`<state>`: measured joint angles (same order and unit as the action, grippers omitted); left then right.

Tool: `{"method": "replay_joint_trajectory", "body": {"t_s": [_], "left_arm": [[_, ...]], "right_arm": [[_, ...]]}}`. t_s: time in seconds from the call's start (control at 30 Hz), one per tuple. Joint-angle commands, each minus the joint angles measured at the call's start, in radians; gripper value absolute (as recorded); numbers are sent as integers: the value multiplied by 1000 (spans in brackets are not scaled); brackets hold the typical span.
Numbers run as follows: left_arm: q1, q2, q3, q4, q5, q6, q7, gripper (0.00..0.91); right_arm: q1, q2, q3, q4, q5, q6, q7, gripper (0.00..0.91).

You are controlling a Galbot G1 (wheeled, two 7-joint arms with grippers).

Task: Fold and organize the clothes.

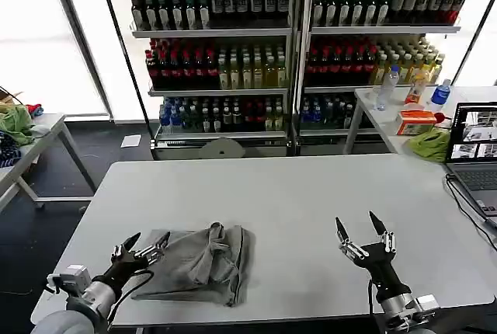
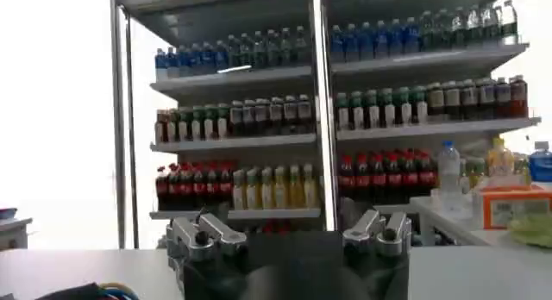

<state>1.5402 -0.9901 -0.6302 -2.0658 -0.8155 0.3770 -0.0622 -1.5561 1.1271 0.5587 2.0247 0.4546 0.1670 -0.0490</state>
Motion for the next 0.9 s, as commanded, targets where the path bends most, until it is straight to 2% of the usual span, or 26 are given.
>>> {"method": "replay_joint_trajectory", "body": {"t_s": [0.03, 0.43, 0.47, 0.5, 0.57, 0.6, 0.67, 0.9], "left_arm": [[31, -32, -43, 150, 55, -16, 82, 907], [15, -76, 3, 149, -23, -2, 58, 907], [9, -81, 7, 149, -24, -2, 55, 645], [5, -86, 12, 148, -28, 0, 52, 423], [-2, -92, 22, 147, -31, 1, 50, 212], [-3, -93, 28, 146, -32, 2, 49, 71], [-5, -99, 39, 147, -31, 1, 50, 10], [-2, -116, 50, 141, -44, 1, 48, 10]], "right_arm": [[-3, 1, 0, 3, 2, 1, -1, 907], [-1, 3, 2, 6, 0, 0, -2, 907], [-2, 3, 2, 6, 0, 1, -2, 907], [-2, 4, 1, 6, 1, 0, -2, 907], [-2, 2, 2, 6, 1, 1, -2, 907], [-2, 2, 2, 6, 1, 2, -2, 907], [-3, 1, 3, 5, 3, 3, -3, 907], [-2, -4, 5, -1, 9, 8, -3, 907]]}}
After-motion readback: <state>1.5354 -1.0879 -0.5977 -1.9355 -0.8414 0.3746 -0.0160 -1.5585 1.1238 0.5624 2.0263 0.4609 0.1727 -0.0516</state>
